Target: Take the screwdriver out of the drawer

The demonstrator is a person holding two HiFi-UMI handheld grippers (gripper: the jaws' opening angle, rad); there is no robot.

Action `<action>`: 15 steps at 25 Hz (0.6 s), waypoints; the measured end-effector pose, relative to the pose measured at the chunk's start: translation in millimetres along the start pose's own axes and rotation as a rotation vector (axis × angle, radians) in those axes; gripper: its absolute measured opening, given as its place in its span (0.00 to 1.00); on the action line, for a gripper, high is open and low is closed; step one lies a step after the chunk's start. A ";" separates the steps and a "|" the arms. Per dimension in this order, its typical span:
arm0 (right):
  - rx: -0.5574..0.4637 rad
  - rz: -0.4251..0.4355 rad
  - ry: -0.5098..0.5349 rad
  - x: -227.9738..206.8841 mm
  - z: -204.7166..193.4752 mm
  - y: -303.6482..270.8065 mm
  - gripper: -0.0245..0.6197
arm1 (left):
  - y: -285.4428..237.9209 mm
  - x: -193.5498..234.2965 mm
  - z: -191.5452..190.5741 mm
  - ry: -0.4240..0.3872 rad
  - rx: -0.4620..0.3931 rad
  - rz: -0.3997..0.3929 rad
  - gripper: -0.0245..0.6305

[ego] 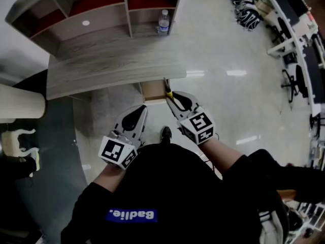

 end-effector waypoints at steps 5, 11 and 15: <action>-0.061 0.035 -0.042 13.8 17.4 25.2 0.19 | -2.2 -16.9 5.7 0.003 -0.004 -0.027 0.04; -0.103 0.057 -0.055 20.3 24.4 44.5 0.19 | -7.8 -32.2 6.2 0.004 0.000 -0.054 0.04; -0.149 0.069 -0.068 21.9 28.6 57.2 0.19 | -10.9 -45.7 7.0 -0.002 0.001 -0.083 0.04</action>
Point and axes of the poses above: the fingertips, and each gripper's own axes: y backward along the fingers, x to its left, z out of its top, the point moved 4 cm from there along y, backward along the fingers, and after that the axes turned 7 degrees about -x, right-handed, at the moved point
